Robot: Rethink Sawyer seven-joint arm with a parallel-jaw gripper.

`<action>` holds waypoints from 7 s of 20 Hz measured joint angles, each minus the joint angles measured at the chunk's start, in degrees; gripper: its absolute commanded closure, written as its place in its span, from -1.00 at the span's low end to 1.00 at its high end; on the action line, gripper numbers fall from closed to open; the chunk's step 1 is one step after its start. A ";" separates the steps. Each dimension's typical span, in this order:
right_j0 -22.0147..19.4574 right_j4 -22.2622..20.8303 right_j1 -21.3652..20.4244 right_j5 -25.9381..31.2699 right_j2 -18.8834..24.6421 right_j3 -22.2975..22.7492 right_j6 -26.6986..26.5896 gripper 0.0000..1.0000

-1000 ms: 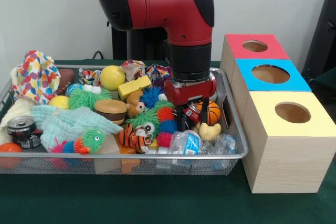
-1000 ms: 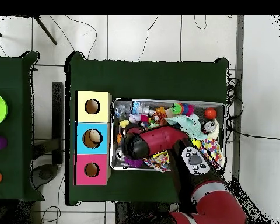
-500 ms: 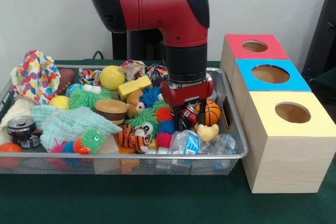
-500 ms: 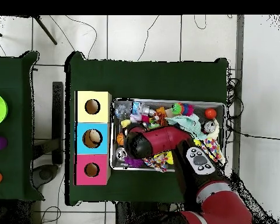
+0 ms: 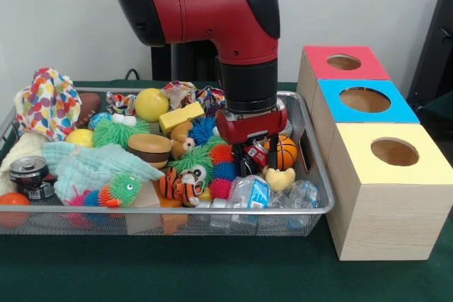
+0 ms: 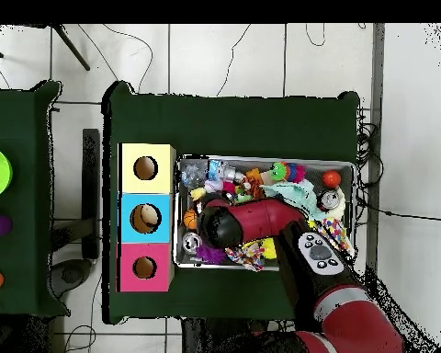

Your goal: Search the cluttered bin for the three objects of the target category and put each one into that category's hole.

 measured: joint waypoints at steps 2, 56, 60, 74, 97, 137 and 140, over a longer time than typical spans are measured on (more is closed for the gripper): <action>-0.28 0.56 0.04 0.34 0.25 0.00 0.00 -1.00; -3.53 4.38 2.69 -0.13 6.41 3.68 -0.01 -1.00; -3.52 4.30 2.74 -0.44 6.39 3.68 -0.01 -1.00; -1.38 1.55 1.74 -3.03 4.68 3.69 0.00 -1.00; 5.73 -1.45 0.06 -11.68 -2.67 3.67 0.00 -1.00; 6.13 -3.38 0.47 -13.81 -3.14 2.50 0.00 -1.00; 6.11 -3.61 0.48 -13.92 -3.11 2.47 0.00 -1.00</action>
